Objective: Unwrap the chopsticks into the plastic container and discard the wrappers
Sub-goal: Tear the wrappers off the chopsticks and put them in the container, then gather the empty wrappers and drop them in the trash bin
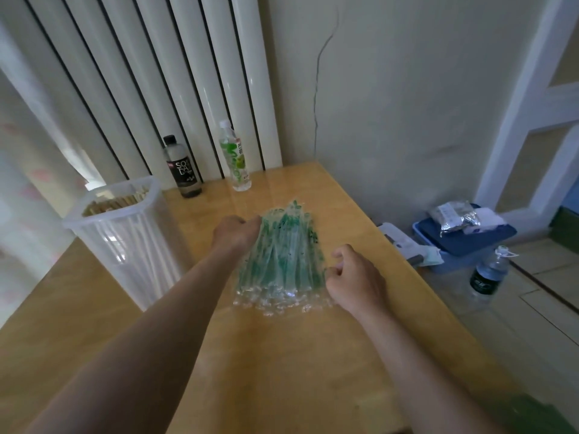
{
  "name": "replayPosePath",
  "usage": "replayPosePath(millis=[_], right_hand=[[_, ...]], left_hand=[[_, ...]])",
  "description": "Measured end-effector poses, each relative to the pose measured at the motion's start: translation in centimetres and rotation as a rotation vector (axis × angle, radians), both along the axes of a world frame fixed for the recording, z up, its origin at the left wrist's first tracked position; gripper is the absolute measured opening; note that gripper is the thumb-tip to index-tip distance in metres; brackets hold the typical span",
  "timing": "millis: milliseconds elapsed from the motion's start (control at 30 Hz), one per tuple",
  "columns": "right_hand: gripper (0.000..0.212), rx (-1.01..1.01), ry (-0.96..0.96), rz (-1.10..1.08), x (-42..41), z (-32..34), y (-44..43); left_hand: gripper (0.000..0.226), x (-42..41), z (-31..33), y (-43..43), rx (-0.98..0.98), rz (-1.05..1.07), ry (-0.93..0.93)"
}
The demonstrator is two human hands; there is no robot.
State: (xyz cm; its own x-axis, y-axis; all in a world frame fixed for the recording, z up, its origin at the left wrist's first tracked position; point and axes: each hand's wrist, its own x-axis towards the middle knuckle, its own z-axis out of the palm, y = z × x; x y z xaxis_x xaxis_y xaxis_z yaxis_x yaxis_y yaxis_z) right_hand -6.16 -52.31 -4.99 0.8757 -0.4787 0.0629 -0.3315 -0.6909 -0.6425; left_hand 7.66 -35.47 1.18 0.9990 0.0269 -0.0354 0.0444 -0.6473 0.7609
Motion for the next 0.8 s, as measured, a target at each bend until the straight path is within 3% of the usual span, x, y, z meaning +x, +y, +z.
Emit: replayPosePath(millis=[67, 100, 200, 367, 467, 533, 633, 700, 800], right_hand=[[0.011, 0.047, -0.002, -0.014, 0.0, 0.2, -0.1], [0.016, 0.095, 0.000, -0.031, 0.2, 0.4, -0.2], [0.032, 0.278, -0.006, -0.054, 1.4, 1.9, -0.5], [0.032, 0.520, 0.105, 0.005, 5.1, 4.7, -0.2], [0.054, 0.619, 0.165, 0.015, 7.0, 5.1, 1.0], [0.056, 0.664, 0.181, 0.026, 8.1, 5.4, 2.0], [0.050, 0.761, 0.186, 0.050, 9.4, 5.1, 3.5], [0.048, 0.797, 0.177, 0.054, 10.0, 4.8, 4.6], [0.046, 0.813, 0.161, 0.010, 10.2, 4.6, 5.8]], left_hand=[[0.064, -0.3, 0.4, 0.4, -0.015, 0.051, 0.087], [0.073, -0.4, 0.5, 0.6, -0.050, 0.058, 0.144], [0.080, -0.4, 0.7, 1.1, -0.131, -0.002, 0.257], [0.093, 0.3, -0.1, 0.7, -0.089, -0.085, 0.379], [0.104, 1.1, -0.4, 0.0, -0.029, -0.125, 0.422], [0.103, 1.5, -0.4, -0.8, 0.003, -0.171, 0.443], [0.124, 2.0, -0.1, -1.9, -0.014, -0.237, 0.529], [0.116, 2.2, 0.1, -2.3, -0.046, -0.270, 0.575], [0.077, 2.3, 0.3, -2.5, -0.104, -0.301, 0.613]])
